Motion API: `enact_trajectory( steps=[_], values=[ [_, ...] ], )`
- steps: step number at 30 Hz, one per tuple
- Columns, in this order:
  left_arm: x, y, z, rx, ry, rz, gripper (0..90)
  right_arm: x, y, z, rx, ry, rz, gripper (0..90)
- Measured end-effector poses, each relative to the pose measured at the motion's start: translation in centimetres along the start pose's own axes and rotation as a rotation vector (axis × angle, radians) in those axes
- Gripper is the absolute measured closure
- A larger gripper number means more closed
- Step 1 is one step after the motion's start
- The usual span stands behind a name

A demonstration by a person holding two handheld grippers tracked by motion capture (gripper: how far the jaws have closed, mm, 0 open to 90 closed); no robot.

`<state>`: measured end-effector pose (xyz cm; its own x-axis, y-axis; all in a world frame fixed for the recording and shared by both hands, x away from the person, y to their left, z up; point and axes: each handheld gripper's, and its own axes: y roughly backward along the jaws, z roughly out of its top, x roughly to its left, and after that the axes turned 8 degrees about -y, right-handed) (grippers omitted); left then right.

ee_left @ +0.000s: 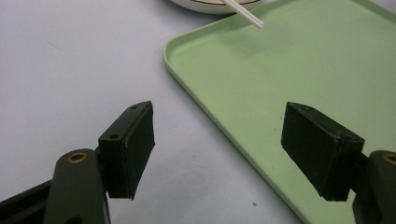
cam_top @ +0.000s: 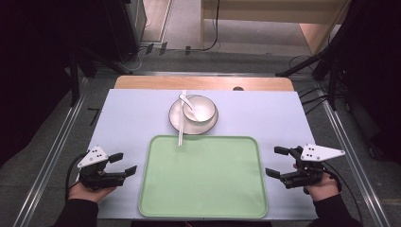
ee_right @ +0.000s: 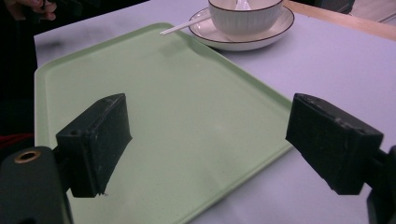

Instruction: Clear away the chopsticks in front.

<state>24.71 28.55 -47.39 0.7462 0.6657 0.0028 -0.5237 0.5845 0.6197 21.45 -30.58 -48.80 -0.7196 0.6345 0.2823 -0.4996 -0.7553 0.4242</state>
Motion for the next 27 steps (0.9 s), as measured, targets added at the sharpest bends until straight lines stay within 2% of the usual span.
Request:
enact_trajectory(
  steps=[5, 15, 24, 27],
  values=[
    [0.06, 0.11, 0.0, -0.011, 0.006, -0.003, 26.1, -0.02, -0.02, -0.01, 0.001, 0.001, -0.002, 14.2],
    [0.29, 0.19, -0.1, -0.002, 0.032, -0.013, 28.7, -0.03, -0.03, -0.02, 0.002, 0.001, -0.002, 14.3],
    [0.36, 0.34, -0.21, -0.015, 0.031, -0.01, 31.1, -0.02, -0.03, -0.02, 0.002, 0.001, -0.002, 14.3],
    [0.41, 0.34, -0.22, -0.018, 0.039, -0.022, 31.4, -0.02, -0.02, -0.02, 0.001, 0.0, -0.002, 14.2]
  ],
)
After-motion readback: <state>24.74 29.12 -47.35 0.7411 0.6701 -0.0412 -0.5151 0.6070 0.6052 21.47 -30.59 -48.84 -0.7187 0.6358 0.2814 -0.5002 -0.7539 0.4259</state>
